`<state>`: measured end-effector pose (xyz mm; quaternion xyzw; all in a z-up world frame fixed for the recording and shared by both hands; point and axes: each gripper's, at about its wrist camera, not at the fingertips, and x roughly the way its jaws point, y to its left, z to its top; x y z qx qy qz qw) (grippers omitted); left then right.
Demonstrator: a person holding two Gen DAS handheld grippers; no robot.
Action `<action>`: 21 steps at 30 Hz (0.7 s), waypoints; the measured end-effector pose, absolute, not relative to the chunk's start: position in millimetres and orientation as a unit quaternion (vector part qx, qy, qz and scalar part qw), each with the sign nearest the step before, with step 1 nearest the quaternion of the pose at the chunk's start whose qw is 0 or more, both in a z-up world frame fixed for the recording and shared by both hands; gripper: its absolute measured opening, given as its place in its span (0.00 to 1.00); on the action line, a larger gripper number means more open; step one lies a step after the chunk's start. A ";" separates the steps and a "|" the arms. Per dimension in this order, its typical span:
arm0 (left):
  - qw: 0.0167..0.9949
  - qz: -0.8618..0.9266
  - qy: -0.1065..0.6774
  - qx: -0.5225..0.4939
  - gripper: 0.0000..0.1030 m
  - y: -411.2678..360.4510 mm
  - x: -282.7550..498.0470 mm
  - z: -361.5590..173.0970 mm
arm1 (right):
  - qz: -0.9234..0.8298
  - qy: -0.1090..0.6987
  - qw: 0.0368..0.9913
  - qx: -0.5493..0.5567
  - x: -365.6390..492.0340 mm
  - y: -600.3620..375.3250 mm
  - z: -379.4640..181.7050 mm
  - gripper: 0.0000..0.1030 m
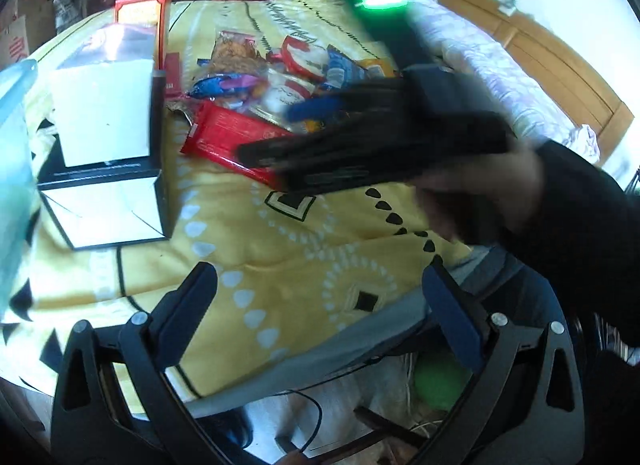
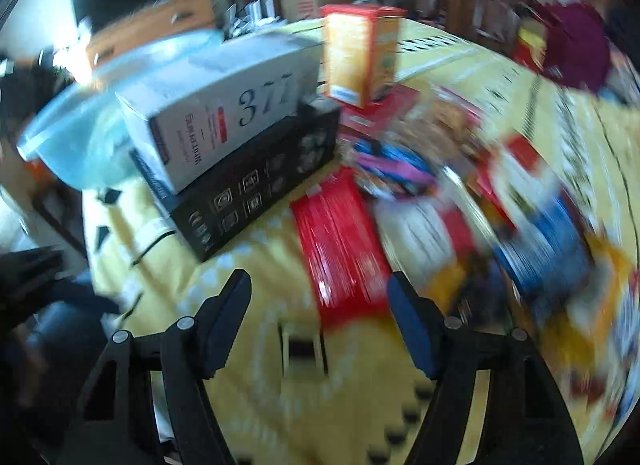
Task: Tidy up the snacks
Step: 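Grasp the red packet with the right tool while the left tool grasps a white red-labelled packet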
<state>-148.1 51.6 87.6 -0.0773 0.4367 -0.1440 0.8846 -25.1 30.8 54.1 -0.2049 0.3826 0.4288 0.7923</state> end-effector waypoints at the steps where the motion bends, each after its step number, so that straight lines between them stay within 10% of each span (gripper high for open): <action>1: 0.886 -0.145 0.433 -0.080 1.00 54.7 -148.9 89.4 | 0.427 0.374 0.791 -0.229 -23.8 44.4 49.7 0.72; 8: 0.890 -0.144 0.424 -0.089 1.00 66.3 -146.9 92.1 | 0.368 0.378 0.783 -0.330 -5.5 90.6 0.8 0.66; 21: 0.877 -0.174 0.438 -0.098 1.00 44.8 -132.4 79.5 | 0.325 0.420 0.839 -0.122 -51.9 -71.8 51.2 0.55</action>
